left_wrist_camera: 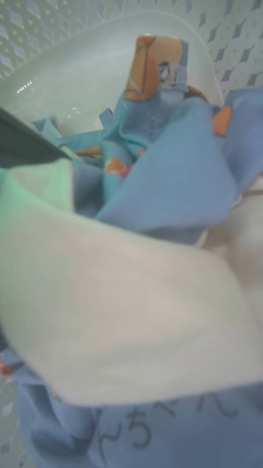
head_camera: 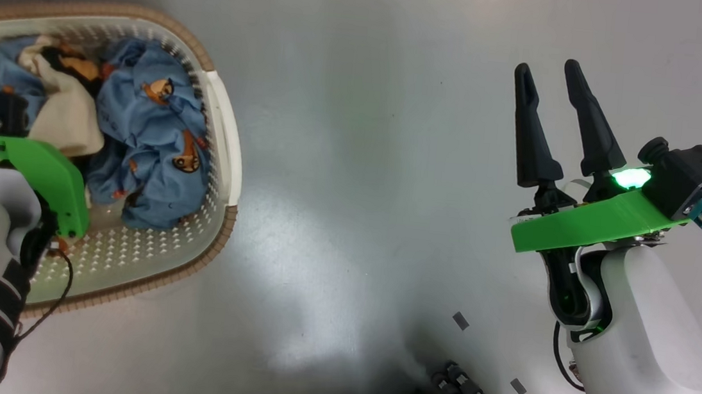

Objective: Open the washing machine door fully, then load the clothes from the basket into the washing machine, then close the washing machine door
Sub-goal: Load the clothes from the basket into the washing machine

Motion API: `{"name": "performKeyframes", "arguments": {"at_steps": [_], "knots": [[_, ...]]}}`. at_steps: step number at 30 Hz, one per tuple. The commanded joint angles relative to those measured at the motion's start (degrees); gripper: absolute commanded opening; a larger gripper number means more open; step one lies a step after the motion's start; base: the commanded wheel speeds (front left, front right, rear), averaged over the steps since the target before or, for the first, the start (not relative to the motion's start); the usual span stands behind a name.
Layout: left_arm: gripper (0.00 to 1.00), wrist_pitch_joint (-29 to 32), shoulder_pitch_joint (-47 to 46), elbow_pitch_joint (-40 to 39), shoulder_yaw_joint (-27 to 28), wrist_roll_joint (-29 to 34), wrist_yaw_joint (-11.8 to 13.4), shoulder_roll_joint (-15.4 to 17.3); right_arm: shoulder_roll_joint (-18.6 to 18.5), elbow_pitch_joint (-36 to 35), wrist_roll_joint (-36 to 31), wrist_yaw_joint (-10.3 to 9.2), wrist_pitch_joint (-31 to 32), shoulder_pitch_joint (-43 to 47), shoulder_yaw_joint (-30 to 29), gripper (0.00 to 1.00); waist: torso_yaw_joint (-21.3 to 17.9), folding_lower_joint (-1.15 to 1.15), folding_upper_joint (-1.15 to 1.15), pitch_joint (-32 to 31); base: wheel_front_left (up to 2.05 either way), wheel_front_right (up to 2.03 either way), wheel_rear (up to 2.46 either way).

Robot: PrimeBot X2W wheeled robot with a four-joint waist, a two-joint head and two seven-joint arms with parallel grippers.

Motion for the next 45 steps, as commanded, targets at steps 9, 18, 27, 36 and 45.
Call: {"name": "performKeyframes", "arguments": {"at_steps": [9, 18, 27, 36, 45], "knots": [[0.00, -2.6, 1.2, 0.5, 1.8, -2.0, 0.6, 1.4, 0.2, -0.6, -0.5, 0.31, -0.5, 1.0, 0.8, 1.00, 0.4, 0.00, 0.00, -1.1, 0.00, 0.00, 0.00], [0.00, -6.5, 3.7, 0.7, 2.5, -3.8, -1.0, -0.6, -0.2, 0.3, -0.4, 0.31, -0.5, 1.4, 1.0, 1.00, 2.2, 0.00, 0.00, -4.7, 0.00, 0.00, 0.00], [0.00, -10.8, 7.6, 0.7, 3.3, -6.6, -2.8, -2.4, -0.8, 1.4, 0.0, 0.31, -0.5, 2.1, 1.5, 1.00, 3.7, 0.00, 0.00, -11.0, 0.00, 0.00, 0.00], [0.00, -14.9, 11.6, -2.6, 1.6, -8.6, -3.4, -4.9, -2.5, 2.7, 0.2, 0.31, -0.5, 4.1, 0.6, 1.00, 6.7, 0.00, 0.00, -18.3, 0.00, 0.00, 0.00], [0.00, -17.4, 18.3, -9.1, -1.0, -13.2, -3.4, -5.4, -4.2, 4.2, 0.6, 0.31, -0.5, 6.7, 0.8, 1.00, 9.4, 0.00, 0.00, -27.2, 0.00, 0.00, 0.00]]}}
